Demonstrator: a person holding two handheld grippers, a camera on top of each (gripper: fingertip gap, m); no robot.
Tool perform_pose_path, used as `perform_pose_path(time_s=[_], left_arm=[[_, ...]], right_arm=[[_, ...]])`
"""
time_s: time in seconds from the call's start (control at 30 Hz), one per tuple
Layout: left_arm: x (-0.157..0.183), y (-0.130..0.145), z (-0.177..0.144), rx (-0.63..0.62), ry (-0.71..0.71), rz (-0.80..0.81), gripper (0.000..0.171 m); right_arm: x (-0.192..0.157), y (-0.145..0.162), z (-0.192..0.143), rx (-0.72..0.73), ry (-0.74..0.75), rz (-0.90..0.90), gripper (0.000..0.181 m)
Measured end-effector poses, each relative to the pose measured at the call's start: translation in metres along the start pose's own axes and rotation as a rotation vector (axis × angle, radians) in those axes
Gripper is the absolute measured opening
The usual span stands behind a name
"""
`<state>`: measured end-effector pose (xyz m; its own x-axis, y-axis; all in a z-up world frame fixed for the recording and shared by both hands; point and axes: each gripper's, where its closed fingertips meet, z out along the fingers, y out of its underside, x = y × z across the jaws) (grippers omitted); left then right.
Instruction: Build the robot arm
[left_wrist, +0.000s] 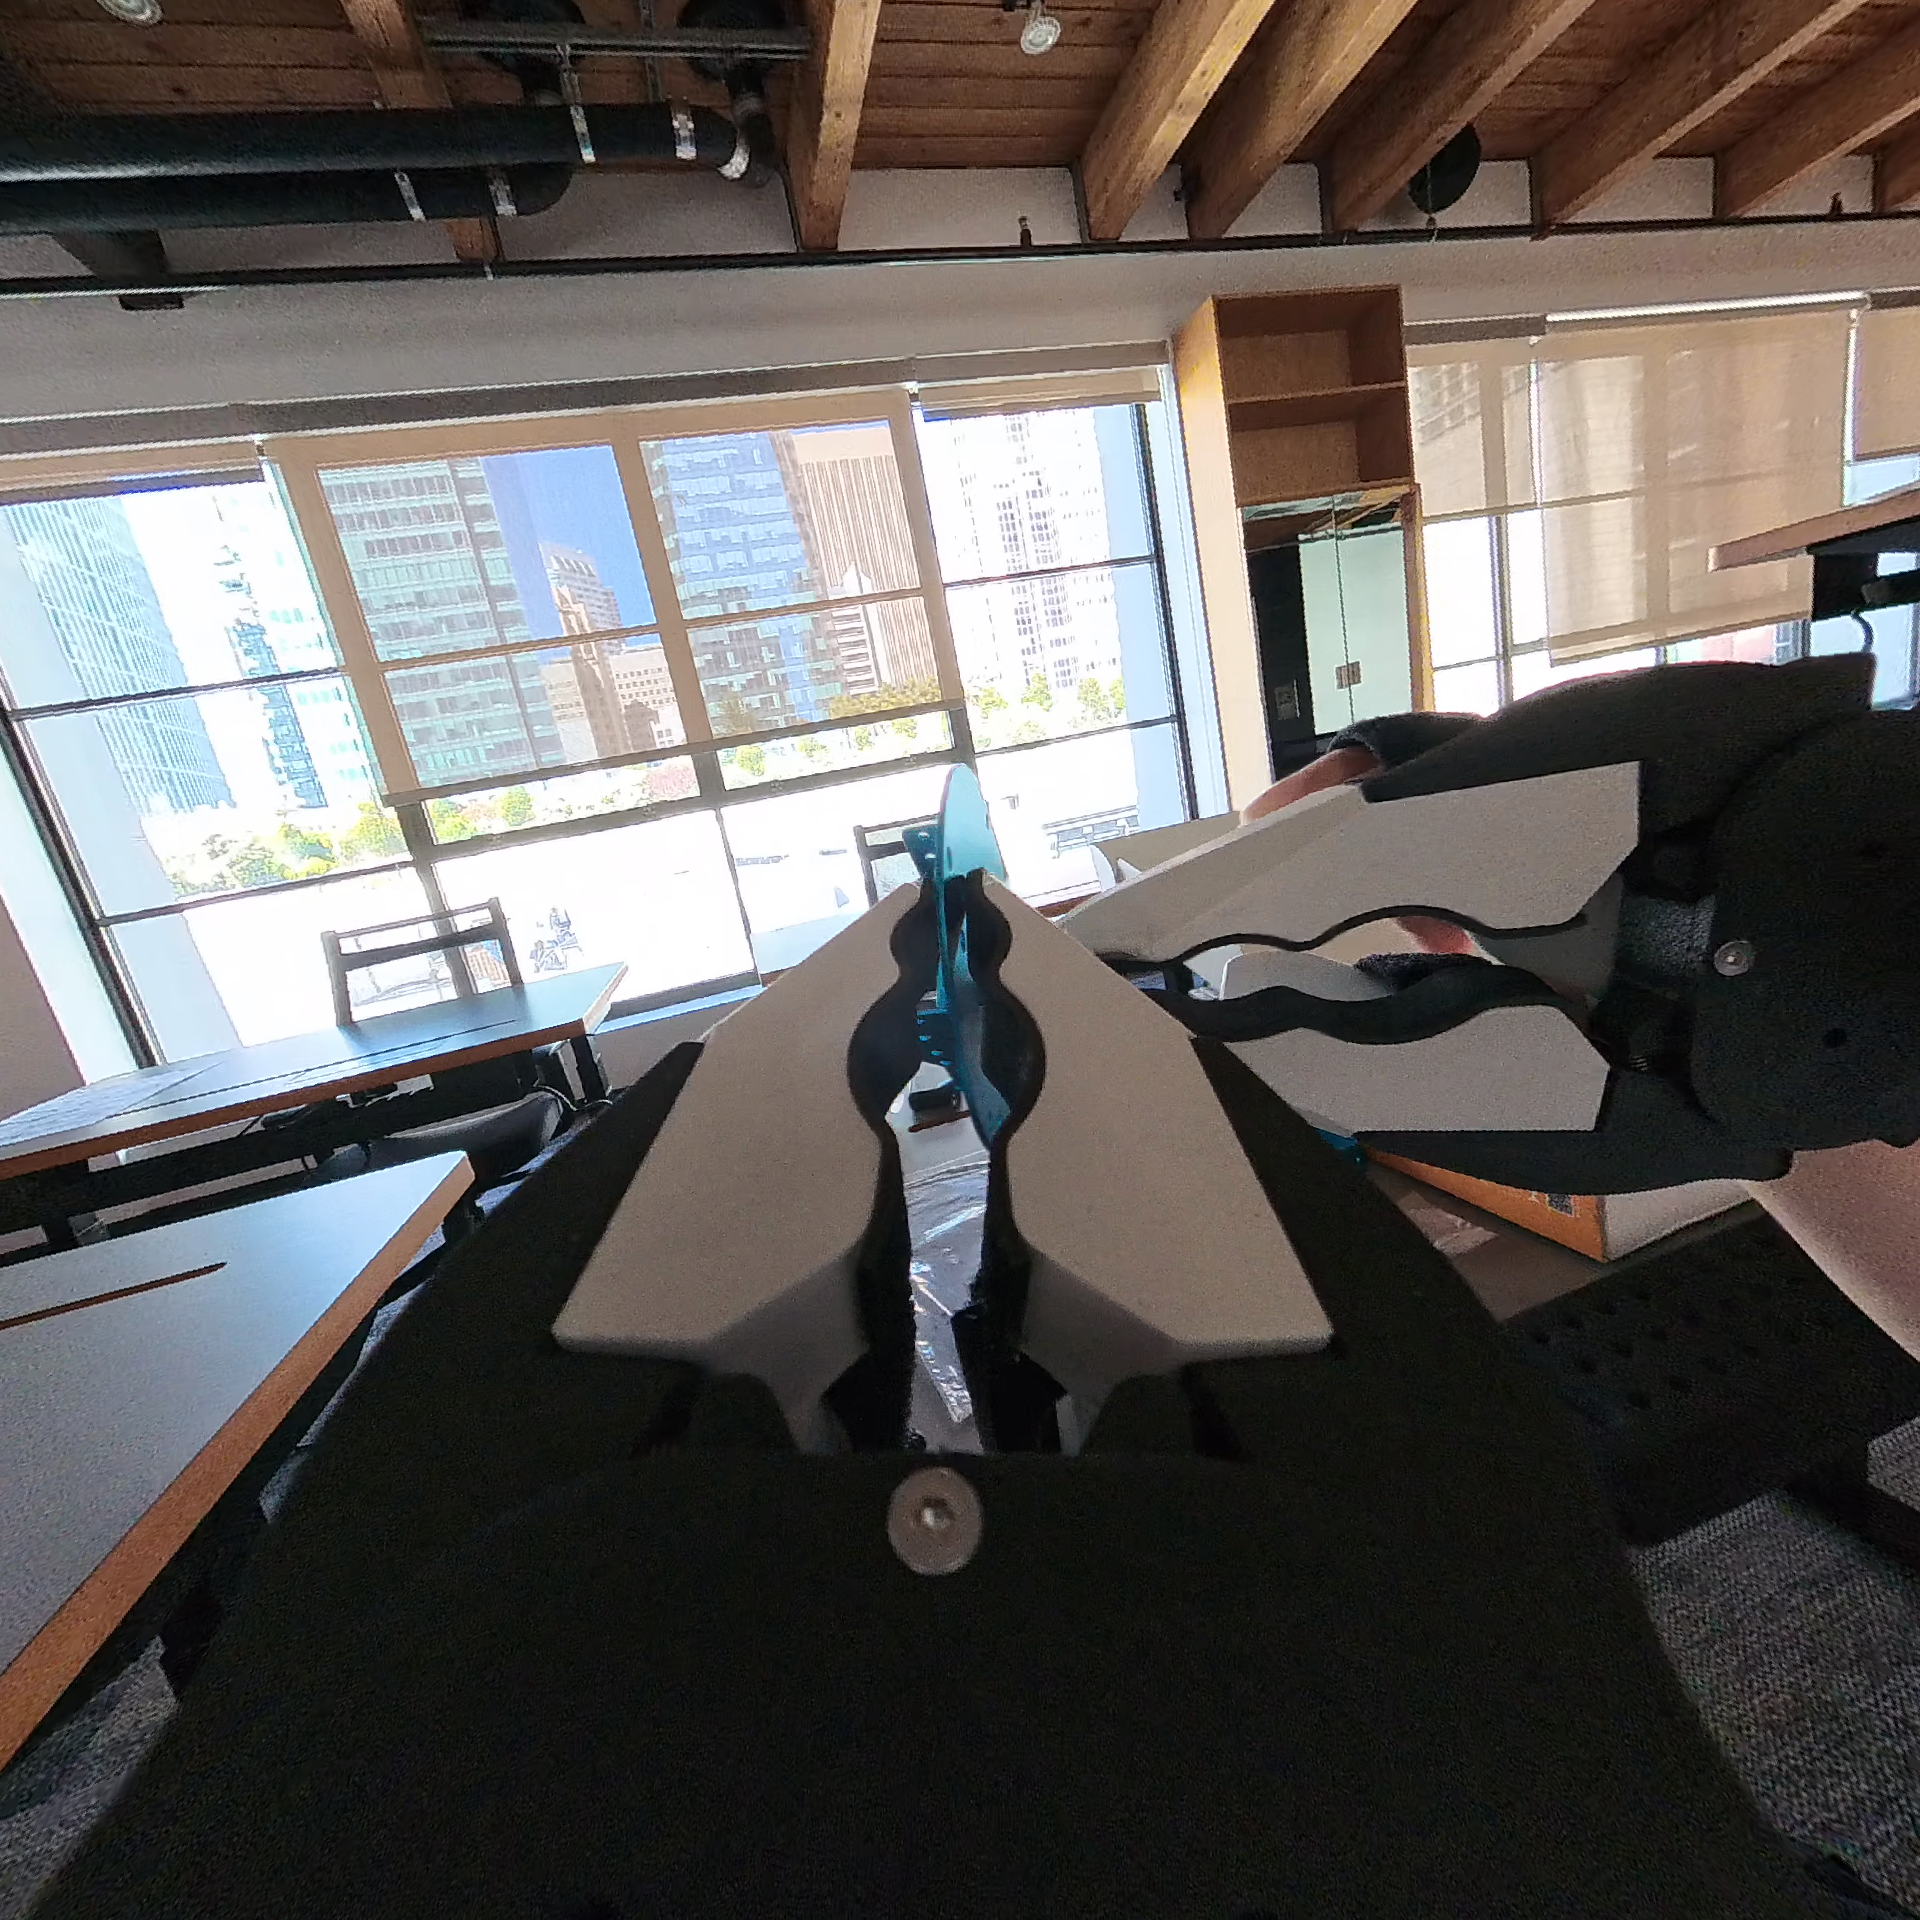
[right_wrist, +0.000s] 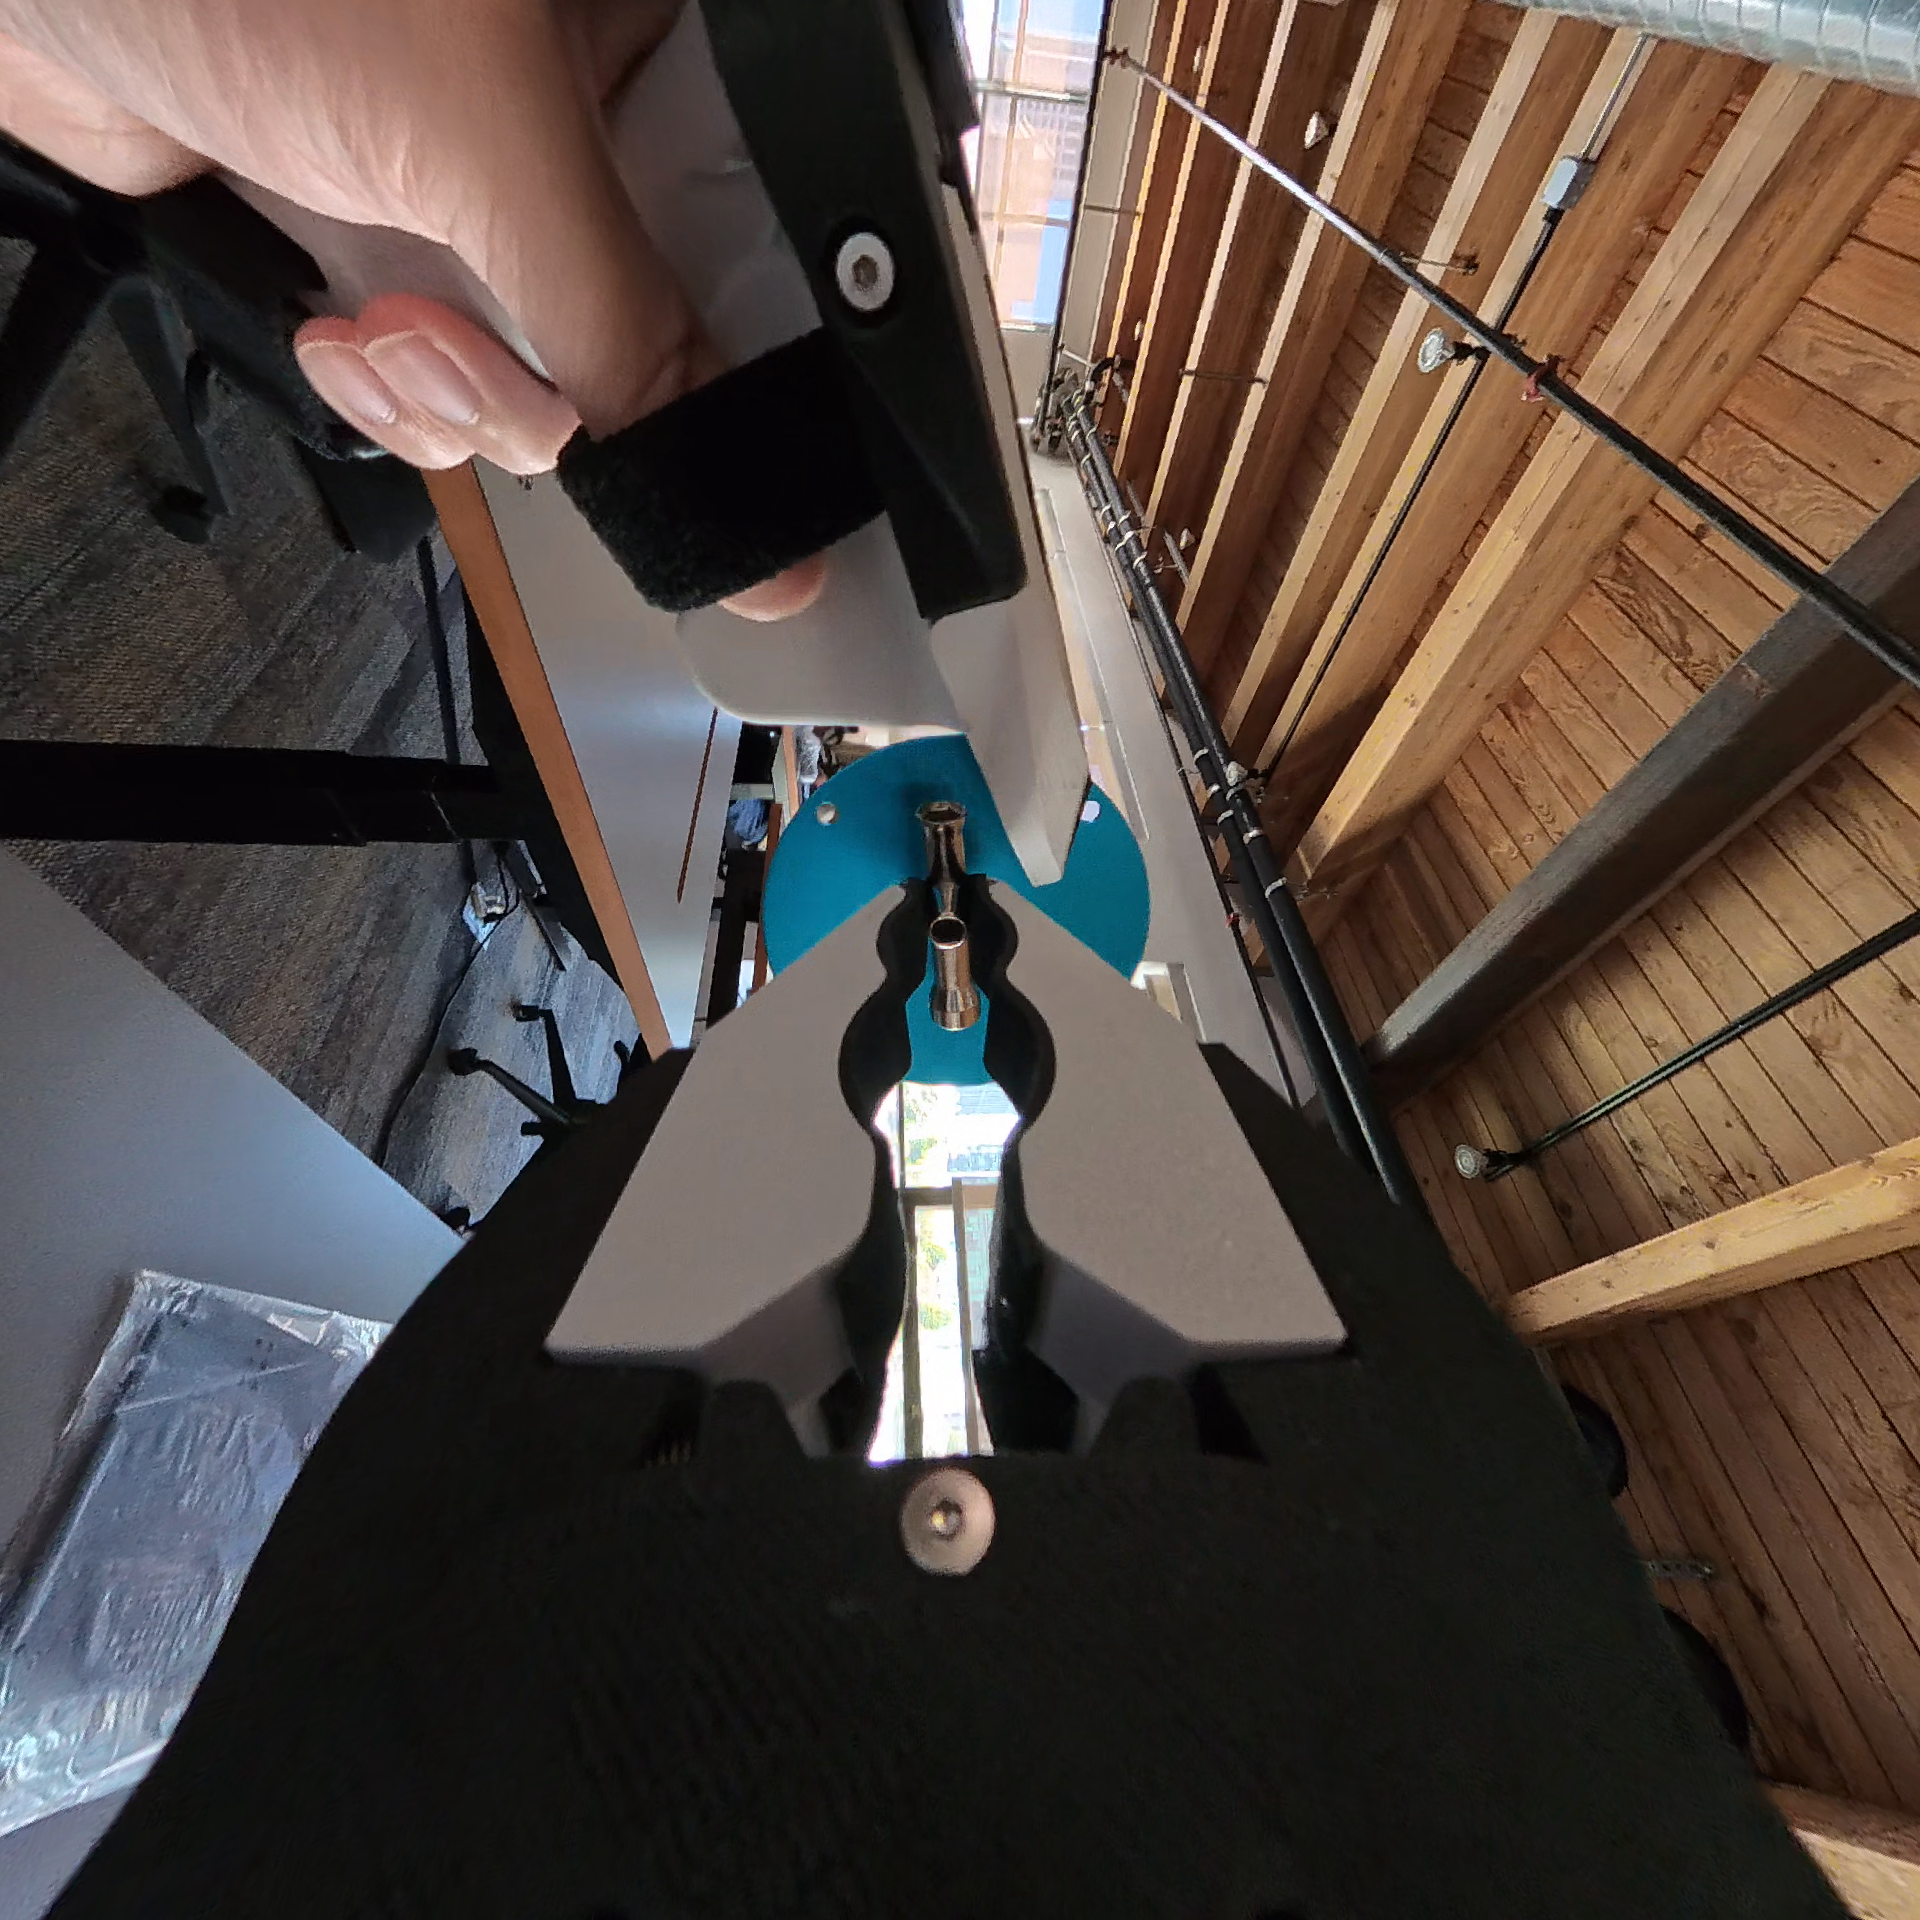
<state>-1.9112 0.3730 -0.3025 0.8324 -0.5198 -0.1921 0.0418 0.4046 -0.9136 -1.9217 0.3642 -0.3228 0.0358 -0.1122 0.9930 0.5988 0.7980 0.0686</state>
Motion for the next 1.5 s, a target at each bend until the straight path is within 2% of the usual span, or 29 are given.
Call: perform_pose_path(time_s=[0.13, 0.37, 0.5, 0.57, 0.67, 0.77, 0.83, 0.9, 0.93, 1.1, 1.37, 1.5], left_arm=[[-0.001, -0.003, 0.001, 0.014, -0.024, -0.019, 0.003], [-0.005, -0.003, 0.007, -0.009, -0.088, -0.202, 0.003], [-0.012, 0.002, 0.012, -0.008, -0.097, -0.340, 0.003], [-0.013, 0.007, 0.016, -0.015, -0.106, -0.341, 0.003], [-0.006, 0.007, 0.021, 0.011, -0.064, -0.276, 0.003], [0.000, 0.006, 0.027, 0.026, 0.012, -0.280, 0.003], [0.002, 0.008, 0.032, 0.015, 0.040, -0.302, 0.003], [0.005, 0.011, 0.040, -0.018, 0.083, -0.351, 0.003], [0.008, 0.012, 0.044, -0.041, 0.110, -0.370, 0.003], [0.032, 0.011, 0.069, -0.090, 0.195, -0.275, 0.004], [0.077, 0.021, 0.108, -0.150, 0.311, -0.257, 0.004], [0.100, 0.027, 0.123, -0.127, 0.380, -0.317, 0.004]], right_arm=[[0.003, 0.002, 0.003, -0.075, 0.017, 0.026, 0.007], [0.005, 0.004, 0.007, -0.132, 0.224, -0.062, 0.007], [0.003, 0.010, 0.011, -0.178, 0.245, -0.030, 0.007], [-0.001, 0.014, 0.014, -0.205, 0.228, -0.009, 0.007], [0.000, 0.020, 0.012, -0.186, 0.207, 0.139, 0.007], [0.001, 0.027, 0.008, -0.190, 0.213, 0.241, 0.007], [0.002, 0.032, 0.006, -0.210, 0.237, 0.222, 0.007], [0.001, 0.040, 0.004, -0.220, 0.271, 0.096, 0.007], [0.001, 0.044, 0.002, -0.217, 0.284, 0.098, 0.007], [0.008, 0.069, -0.017, -0.267, 0.353, 0.133, 0.007], [0.007, 0.113, -0.058, -0.346, 0.430, 0.420, 0.007], [0.002, 0.133, -0.080, -0.320, 0.488, 0.738, 0.006]])
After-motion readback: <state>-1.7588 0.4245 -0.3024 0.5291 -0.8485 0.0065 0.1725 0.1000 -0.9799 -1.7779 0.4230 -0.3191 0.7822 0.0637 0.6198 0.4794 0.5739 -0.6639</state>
